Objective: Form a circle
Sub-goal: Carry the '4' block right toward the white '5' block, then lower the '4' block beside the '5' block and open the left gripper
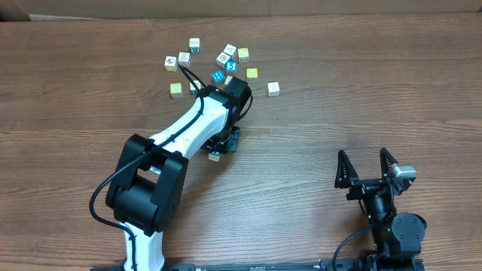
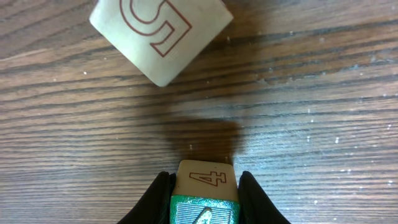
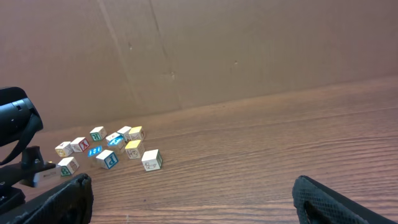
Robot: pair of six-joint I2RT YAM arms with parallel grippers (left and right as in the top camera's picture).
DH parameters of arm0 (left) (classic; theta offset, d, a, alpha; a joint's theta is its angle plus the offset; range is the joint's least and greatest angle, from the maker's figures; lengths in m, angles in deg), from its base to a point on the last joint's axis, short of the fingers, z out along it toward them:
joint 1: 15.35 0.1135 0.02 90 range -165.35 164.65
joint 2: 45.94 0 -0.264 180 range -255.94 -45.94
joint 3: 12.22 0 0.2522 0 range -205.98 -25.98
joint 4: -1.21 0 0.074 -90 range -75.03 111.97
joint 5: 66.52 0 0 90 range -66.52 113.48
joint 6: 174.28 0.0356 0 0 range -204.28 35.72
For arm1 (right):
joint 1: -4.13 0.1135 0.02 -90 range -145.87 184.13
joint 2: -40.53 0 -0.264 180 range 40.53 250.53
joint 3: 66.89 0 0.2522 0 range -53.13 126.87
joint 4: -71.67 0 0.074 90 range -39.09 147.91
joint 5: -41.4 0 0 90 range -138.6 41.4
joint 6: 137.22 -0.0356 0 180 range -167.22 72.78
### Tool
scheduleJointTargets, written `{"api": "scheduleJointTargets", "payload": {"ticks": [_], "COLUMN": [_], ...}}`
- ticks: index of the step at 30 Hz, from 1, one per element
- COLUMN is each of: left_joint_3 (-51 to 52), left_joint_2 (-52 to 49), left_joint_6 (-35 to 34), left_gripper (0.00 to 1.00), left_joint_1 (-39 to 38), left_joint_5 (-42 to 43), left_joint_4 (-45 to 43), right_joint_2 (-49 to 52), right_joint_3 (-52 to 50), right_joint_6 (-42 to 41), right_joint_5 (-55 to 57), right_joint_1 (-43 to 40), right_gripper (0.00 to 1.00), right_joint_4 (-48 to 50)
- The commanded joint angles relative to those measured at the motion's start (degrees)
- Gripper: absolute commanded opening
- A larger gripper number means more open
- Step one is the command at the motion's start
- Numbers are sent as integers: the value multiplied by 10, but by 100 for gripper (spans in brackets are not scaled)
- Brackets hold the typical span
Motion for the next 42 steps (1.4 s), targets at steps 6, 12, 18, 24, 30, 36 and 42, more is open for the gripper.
{"api": "scheduleJointTargets", "payload": {"ticks": [6,12,18,24,30,36,42], "left_joint_3": [8,13,13,13,13,13,13], "left_joint_2": [3,3,3,3,3,3,3], "left_joint_6": [11,10,11,11,53,72,71], "left_gripper": [49,51,37,25,24,26,40], "left_joint_1": [-3,-3,-4,-4,-3,-3,-3], "left_joint_5": [-12,-12,-3,-5,-14,-16,-28], "left_joint_4": [-2,3,26,22,-17,-39,-34], "right_joint_2": [-5,-5,-5,-5,-5,-5,-5], "right_joint_3": [-5,-5,-5,-5,-5,-5,-5], "right_joint_6": [-2,-2,-2,-2,-2,-2,-2], "right_joint_5": [5,5,5,5,5,5,5], "right_joint_1": [3,3,3,3,3,3,3], "right_gripper": [100,100,100,100,100,100,100], "right_joint_4": [3,3,3,3,3,3,3]}}
